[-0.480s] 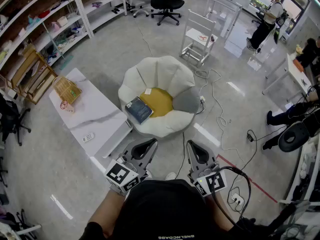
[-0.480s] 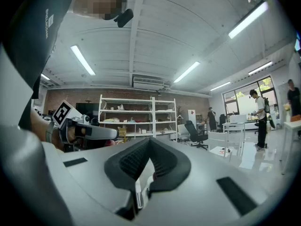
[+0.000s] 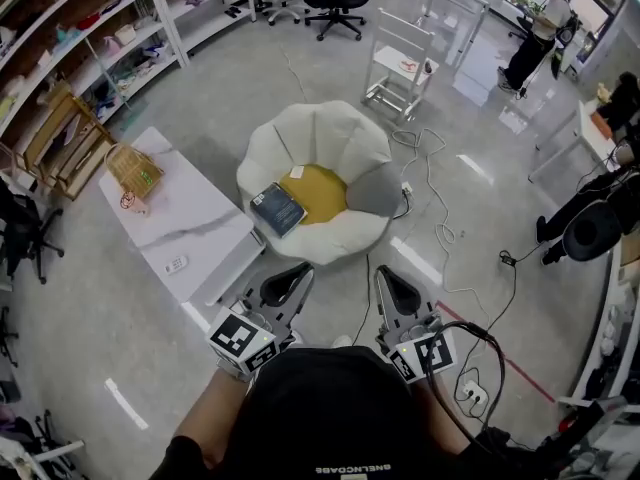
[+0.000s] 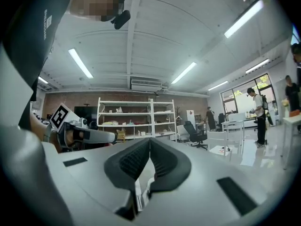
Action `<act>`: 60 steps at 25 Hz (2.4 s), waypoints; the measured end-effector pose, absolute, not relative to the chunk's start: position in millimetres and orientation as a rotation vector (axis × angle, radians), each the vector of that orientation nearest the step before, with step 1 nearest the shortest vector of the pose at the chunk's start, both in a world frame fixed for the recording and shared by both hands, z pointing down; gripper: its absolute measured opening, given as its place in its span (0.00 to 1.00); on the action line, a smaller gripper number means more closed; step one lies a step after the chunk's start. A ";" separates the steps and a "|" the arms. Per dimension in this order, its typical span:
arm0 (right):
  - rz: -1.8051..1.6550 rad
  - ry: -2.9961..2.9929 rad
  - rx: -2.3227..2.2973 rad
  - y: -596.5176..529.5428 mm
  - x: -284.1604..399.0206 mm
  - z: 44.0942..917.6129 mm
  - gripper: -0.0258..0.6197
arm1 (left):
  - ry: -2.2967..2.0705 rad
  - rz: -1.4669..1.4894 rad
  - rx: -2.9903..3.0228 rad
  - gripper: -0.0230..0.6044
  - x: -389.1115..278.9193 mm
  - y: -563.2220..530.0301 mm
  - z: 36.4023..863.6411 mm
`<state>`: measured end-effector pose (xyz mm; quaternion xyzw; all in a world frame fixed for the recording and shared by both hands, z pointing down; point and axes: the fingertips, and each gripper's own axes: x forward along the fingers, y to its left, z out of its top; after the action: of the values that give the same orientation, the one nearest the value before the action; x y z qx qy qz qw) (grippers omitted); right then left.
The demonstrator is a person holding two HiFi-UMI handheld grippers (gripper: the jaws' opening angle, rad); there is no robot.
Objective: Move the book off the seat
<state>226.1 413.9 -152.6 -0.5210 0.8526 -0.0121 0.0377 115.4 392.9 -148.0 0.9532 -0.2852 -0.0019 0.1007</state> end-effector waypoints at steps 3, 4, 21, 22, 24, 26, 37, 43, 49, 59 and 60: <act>-0.032 2.599 -1.583 416.8 236.1 -155.5 0.06 | -0.855 0.022 2.832 0.05 125.0 397.3 -146.5; -0.026 2.602 -1.578 418.0 239.0 -154.8 0.06 | -0.862 0.029 2.836 0.05 128.2 398.7 -146.3; -0.053 2.652 -1.512 430.9 282.7 -129.3 0.06 | -0.998 0.070 2.777 0.10 162.0 414.0 -121.2; -0.057 2.652 -1.513 428.3 283.8 -127.6 0.06 | -0.999 0.072 2.771 0.10 161.8 411.9 -117.7; -0.065 2.652 -1.521 420.9 285.7 -123.8 0.06 | -1.000 0.077 2.758 0.10 161.1 404.3 -110.1; -0.072 2.659 -1.530 412.1 286.9 -120.3 0.06 | -1.001 0.078 2.748 0.10 160.4 394.1 -105.7; -0.178 2.685 -1.535 341.5 272.5 -109.0 0.06 | -1.050 0.060 2.690 0.11 130.3 323.0 -100.7; -0.232 2.710 -1.531 288.1 245.3 -109.8 0.06 | -1.042 0.085 2.668 0.11 101.6 272.5 -93.9; -0.251 2.715 -1.576 234.9 222.0 -111.0 0.07 | -0.998 0.117 2.673 0.13 79.8 222.2 -89.5; -0.325 2.715 -1.638 149.7 184.7 -103.9 0.12 | -0.960 0.102 2.633 0.14 32.6 140.5 -82.0; -0.337 2.713 -1.641 141.7 181.2 -103.2 0.12 | -0.964 0.096 2.618 0.14 26.5 132.4 -79.7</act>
<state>181.2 141.7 -103.2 -0.5145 0.8506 -0.1057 -0.0237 26.5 132.4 -79.7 0.9235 -0.3401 0.0339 0.1740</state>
